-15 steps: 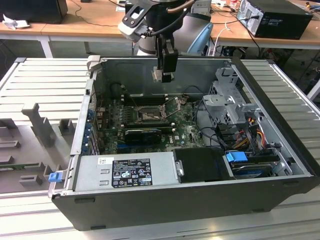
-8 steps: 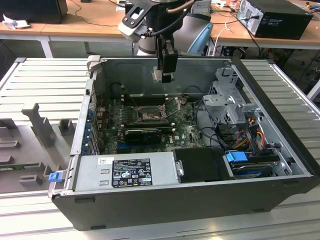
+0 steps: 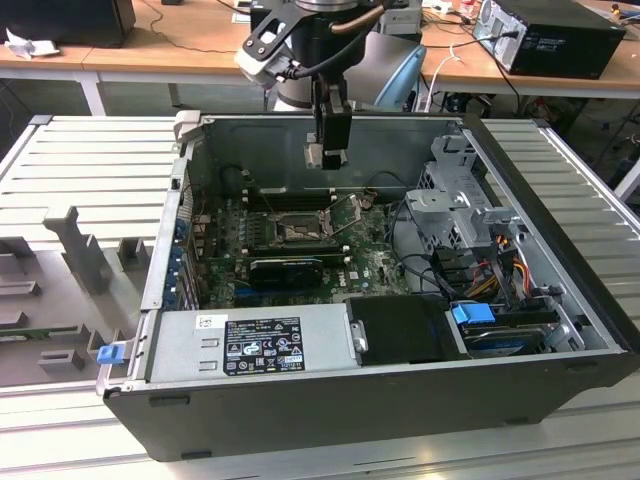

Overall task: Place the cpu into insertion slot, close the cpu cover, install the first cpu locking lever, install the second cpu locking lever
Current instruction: 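Place the cpu into insertion slot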

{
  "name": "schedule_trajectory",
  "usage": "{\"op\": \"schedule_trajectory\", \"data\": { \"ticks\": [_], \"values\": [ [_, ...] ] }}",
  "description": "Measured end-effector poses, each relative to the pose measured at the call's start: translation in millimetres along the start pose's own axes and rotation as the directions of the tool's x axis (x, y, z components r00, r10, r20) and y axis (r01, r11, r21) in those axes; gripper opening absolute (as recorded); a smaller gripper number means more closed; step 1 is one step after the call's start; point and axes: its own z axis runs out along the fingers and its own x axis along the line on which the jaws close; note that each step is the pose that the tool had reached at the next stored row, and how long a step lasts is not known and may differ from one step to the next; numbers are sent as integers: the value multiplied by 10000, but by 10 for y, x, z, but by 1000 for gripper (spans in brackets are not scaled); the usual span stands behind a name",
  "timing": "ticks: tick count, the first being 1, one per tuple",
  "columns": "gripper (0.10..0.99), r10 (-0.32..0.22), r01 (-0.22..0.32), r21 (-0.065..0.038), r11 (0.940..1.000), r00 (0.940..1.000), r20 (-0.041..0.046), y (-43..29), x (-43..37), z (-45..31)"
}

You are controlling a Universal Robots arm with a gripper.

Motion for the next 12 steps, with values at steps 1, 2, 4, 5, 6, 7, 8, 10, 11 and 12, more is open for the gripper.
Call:
{"op": "schedule_trajectory", "data": {
  "ticks": [1, 2, 4, 5, 6, 7, 8, 10, 11, 12],
  "values": [
    [533, 6, -6, 5, 10000, 10000, 0, -1, 0, 10],
    [533, 7, -7, 8, 10000, 10000, 0, -4, 0, 39],
    [533, 6, -6, 13, 10000, 10000, 0, -7, 0, 75],
    [533, 6, -6, 17, 10000, 10000, -1, -8, 0, 85],
    [533, 6, -6, 18, 10000, 10000, 0, -9, 0, 96],
    [533, 6, -6, 18, 10000, 10000, -1, -10, 0, 106],
    [533, 6, -6, 19, 10000, 10000, 0, -11, 0, 116],
    [533, 6, -6, 19, 10000, 10000, 1, -12, -1, 135],
    [533, 6, -6, 19, 10000, 10000, 1, -13, -1, 147],
    [533, 6, -6, 19, 10000, 10000, 0, -14, -1, 153]
  ]
}}
